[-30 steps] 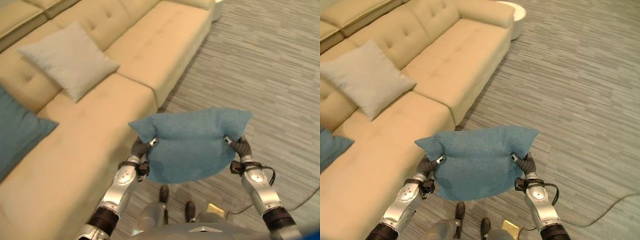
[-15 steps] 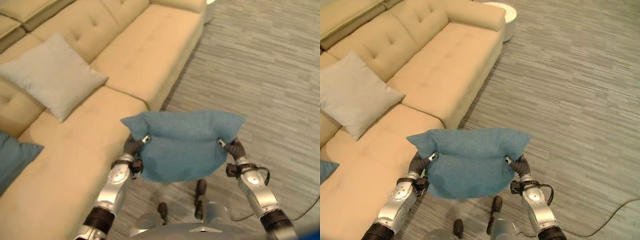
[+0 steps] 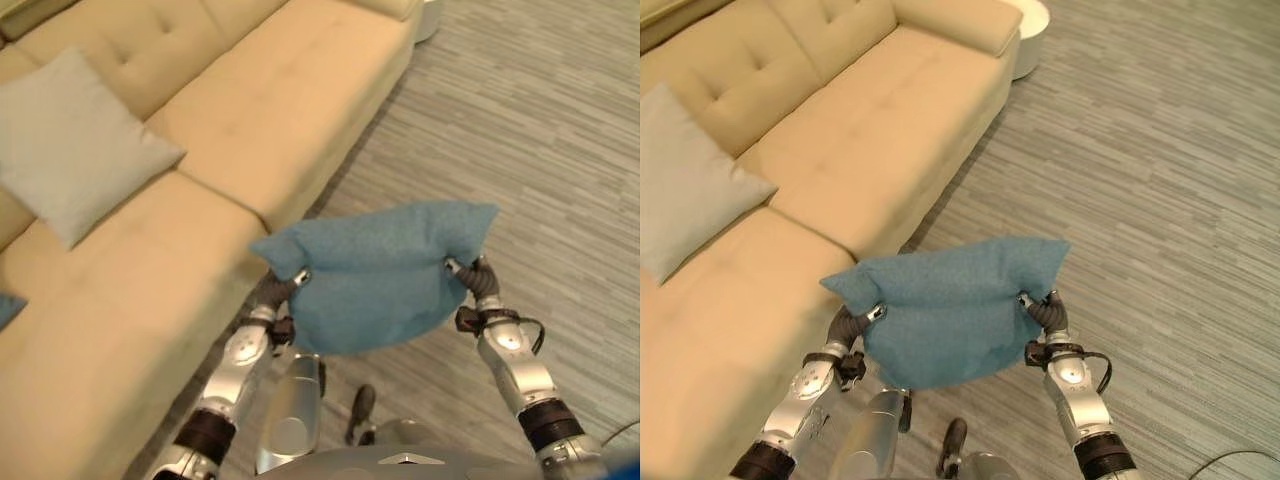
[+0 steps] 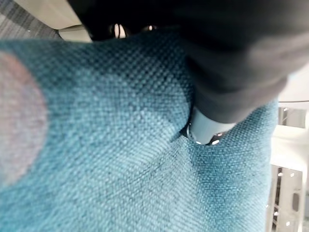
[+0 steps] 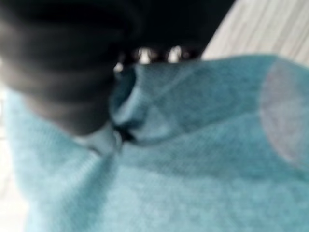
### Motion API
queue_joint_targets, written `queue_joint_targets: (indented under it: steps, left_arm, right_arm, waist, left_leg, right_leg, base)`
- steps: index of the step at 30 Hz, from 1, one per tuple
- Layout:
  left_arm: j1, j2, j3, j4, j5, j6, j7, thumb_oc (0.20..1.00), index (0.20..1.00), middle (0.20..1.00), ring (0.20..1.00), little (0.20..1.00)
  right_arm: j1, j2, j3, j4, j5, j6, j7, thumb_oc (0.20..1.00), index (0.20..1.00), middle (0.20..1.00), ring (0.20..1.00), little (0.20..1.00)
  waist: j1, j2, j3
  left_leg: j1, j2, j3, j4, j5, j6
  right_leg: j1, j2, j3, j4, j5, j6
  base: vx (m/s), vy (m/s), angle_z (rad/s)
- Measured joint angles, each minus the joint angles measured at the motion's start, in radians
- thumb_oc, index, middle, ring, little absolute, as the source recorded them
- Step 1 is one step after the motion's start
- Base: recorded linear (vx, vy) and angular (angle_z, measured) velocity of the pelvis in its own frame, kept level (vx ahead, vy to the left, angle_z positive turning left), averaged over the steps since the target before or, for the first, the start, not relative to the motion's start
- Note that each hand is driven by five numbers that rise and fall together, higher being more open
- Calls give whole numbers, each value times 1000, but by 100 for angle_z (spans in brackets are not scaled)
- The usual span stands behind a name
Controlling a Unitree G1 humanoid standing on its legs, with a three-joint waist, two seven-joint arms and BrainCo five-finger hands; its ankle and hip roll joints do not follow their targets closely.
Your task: Pick up all the scattered cushions and arrange them neatly on the sofa.
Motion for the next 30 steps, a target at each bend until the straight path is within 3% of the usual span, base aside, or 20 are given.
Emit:
queue_joint_targets:
  steps: [2, 3, 6, 7, 9, 10, 11, 12, 13, 16, 18, 19, 21, 22, 23, 24, 25, 27, 29, 30]
  left_arm:
    - [-4, 7, -2, 0, 1, 8, -2, 200, 200, 200, 200, 200]
    - [0, 11, 5, 2, 1, 14, -2, 200, 200, 200, 200, 200]
    - [-8, 39, 15, -4, 1, 11, -2, 200, 200, 200, 200, 200]
    - [-22, 46, 22, -4, 1, 11, -2, 200, 200, 200, 200, 200]
    - [-38, 48, 38, -7, 1, 7, -2, 200, 200, 200, 200, 200]
    - [-40, 49, 45, -5, 0, 7, -2, 200, 200, 200, 200, 200]
    - [-25, 24, 61, -2, 0, -8, -3, 200, 200, 200, 200, 200]
    - [-26, 28, 66, -1, 0, -9, -3, 200, 200, 200, 200, 200]
    - [-25, 24, 66, 1, 0, -6, -3, 200, 200, 200, 200, 200]
    - [-3, 9, 50, 0, 2, -6, -4, 200, 200, 200, 200, 200]
    - [17, 4, 38, 1, 2, -4, -7, 200, 200, 200, 200, 200]
    - [29, -29, 35, 2, 2, 4, -8, 200, 200, 200, 200, 200]
    - [26, -42, 19, 1, 1, 6, -9, 200, 200, 200, 200, 200]
    - [18, -28, 19, -3, 0, 5, -12, 200, 200, 200, 200, 200]
    - [10, -20, 20, -3, -1, 5, -13, 200, 200, 200, 200, 200]
    - [-21, -10, 11, 0, 0, 7, -14, 200, 200, 200, 200, 200]
    - [-30, -7, 8, 0, 1, 7, -20, 200, 200, 200, 200, 200]
    - [-27, -7, 2, 1, 2, 7, -22, 200, 200, 200, 200, 200]
    - [-11, -8, 2, 0, 2, 8, -21, 200, 200, 200, 200, 200]
    - [15, -13, -3, -1, 2, 8, -22, 200, 200, 200, 200, 200]
  right_arm:
    - [16, 5, 1, -3, -1, 2, 3, 200, 200, 200, 200, 200]
    - [21, 17, 1, -1, -1, 8, 7, 200, 200, 200, 200, 200]
    - [35, 28, 4, -48, -3, 14, 23, 200, 200, 200, 200, 200]
    - [42, 33, -1, -72, -3, 14, 26, 200, 200, 200, 200, 200]
    - [36, 34, 1, -84, -4, 13, 38, 200, 200, 200, 200, 200]
    - [32, 36, 9, -70, -9, 14, 46, 200, 200, 200, 200, 200]
    - [25, 11, 11, -75, -10, 8, 63, 200, 200, 200, 200, 200]
    - [13, 12, 6, -72, -11, 8, 71, 200, 200, 200, 200, 200]
    - [14, 16, 4, -67, -12, 11, 68, 200, 200, 200, 200, 200]
    - [18, 11, 4, -33, -18, 13, 68, 200, 200, 200, 200, 200]
    - [37, 8, -1, -21, -19, 14, 69, 200, 200, 200, 200, 200]
    - [53, -6, -10, -19, -18, 14, 69, 200, 200, 200, 200, 200]
    - [54, -17, -20, -17, -16, 14, 67, 200, 200, 200, 200, 200]
    - [46, -21, -21, -21, -16, 12, 66, 200, 200, 200, 200, 200]
    - [41, -15, -21, -21, -16, 12, 64, 200, 200, 200, 200, 200]
    - [39, -1, -33, -26, -13, 11, 46, 200, 200, 200, 200, 200]
    - [27, 1, -41, -34, -8, 9, 35, 200, 200, 200, 200, 200]
    - [16, -2, -43, -30, -8, 6, 25, 200, 200, 200, 200, 200]
    - [11, -13, -30, -27, -9, 7, 23, 200, 200, 200, 200, 200]
    - [23, -34, -11, -27, -9, 9, 28, 200, 200, 200, 200, 200]
  waist:
    - [-22, 4, -5]
    - [-26, 0, -7]
    - [-52, 1, -15]
    - [-58, 3, -18]
    - [-45, 16, -21]
    - [-51, 29, -14]
    - [-50, 54, -38]
    - [-52, 45, -36]
    - [-60, 39, -33]
    - [-101, 35, -38]
    - [-103, 6, -62]
    - [-102, 29, -75]
    - [-81, 35, -85]
    - [-70, 30, -86]
    - [-63, 17, -80]
    - [-60, -27, -57]
    - [-67, -36, -53]
    - [-77, -31, -50]
    - [-60, -11, -45]
    - [-64, 47, -73]
  left_leg:
    - [74, -28, 6, 0, -5, 65]
    - [122, -42, 43, -18, -16, 95]
    - [236, -106, 58, -63, -46, 159]
    - [253, -122, 58, -66, -43, 143]
    - [286, -122, 48, -80, -60, 117]
    - [362, -117, 40, -94, -73, 98]
    - [391, -97, 58, -108, -226, 13]
    - [411, -123, 73, -119, -179, 98]
    - [432, -140, 83, -115, -177, 102]
    - [528, -153, 40, -149, -193, 76]
    - [587, -171, 14, -147, -212, 44]
    - [603, -152, -7, -130, -216, 36]
    - [484, -123, 16, 144, -213, 11]
    - [311, -54, 27, 483, -216, -23]
    - [239, -13, 29, 568, -217, -22]
    - [130, 1, 29, 496, -248, 9]
    - [52, -9, 25, 281, -231, -3]
    - [13, -44, 1, 72, -156, -17]
    - [13, -50, 0, 31, -81, 6]
    - [82, -48, -32, -14, 43, 14]
  right_leg:
    - [3, -33, 24, 111, -92, 35]
    - [-60, -88, 27, 303, -139, 69]
    - [-251, -237, 34, 761, -139, 136]
    - [-304, -276, 33, 803, -139, 136]
    - [-383, -293, 4, 747, -135, 129]
    - [-413, -222, -10, 491, -66, 70]
    - [-476, -197, -77, 397, -21, 113]
    - [-498, -191, -58, 290, 20, 139]
    - [-524, -194, -46, 234, 70, 111]
    - [-516, -146, -34, 193, 139, 49]
    - [-457, -122, -12, 172, 205, -41]
    - [-432, -103, -6, 168, 237, -71]
    - [-367, -83, -15, 109, 231, -110]
    - [-302, -52, -18, 74, 189, -134]
    - [-270, -39, -19, 68, 154, -153]
    - [-202, -46, -32, 26, 145, -124]
    - [-158, -46, -34, 6, 126, -101]
    - [-106, -46, -32, -18, 102, -63]
    - [-59, -30, -17, -16, 66, -26]
    - [-21, 3, 11, 7, 21, 9]
  base:
    - [306, 240, -36]
    - [295, 261, -50]
    - [201, 142, -31]
    - [362, 92, 8]
    - [452, -11, 16]
    - [549, -123, 34]
    - [648, -154, 43]
    - [329, -119, 18]
    - [340, -120, 34]
    - [346, -134, 64]
    - [337, -231, 58]
    - [246, -257, 63]
    - [261, -272, 33]
    - [348, -258, 7]
    - [388, -168, 16]
    - [321, 6, 6]
    - [248, 35, 2]
    - [159, 51, -29]
    - [222, 126, -87]
    - [247, 172, -84]
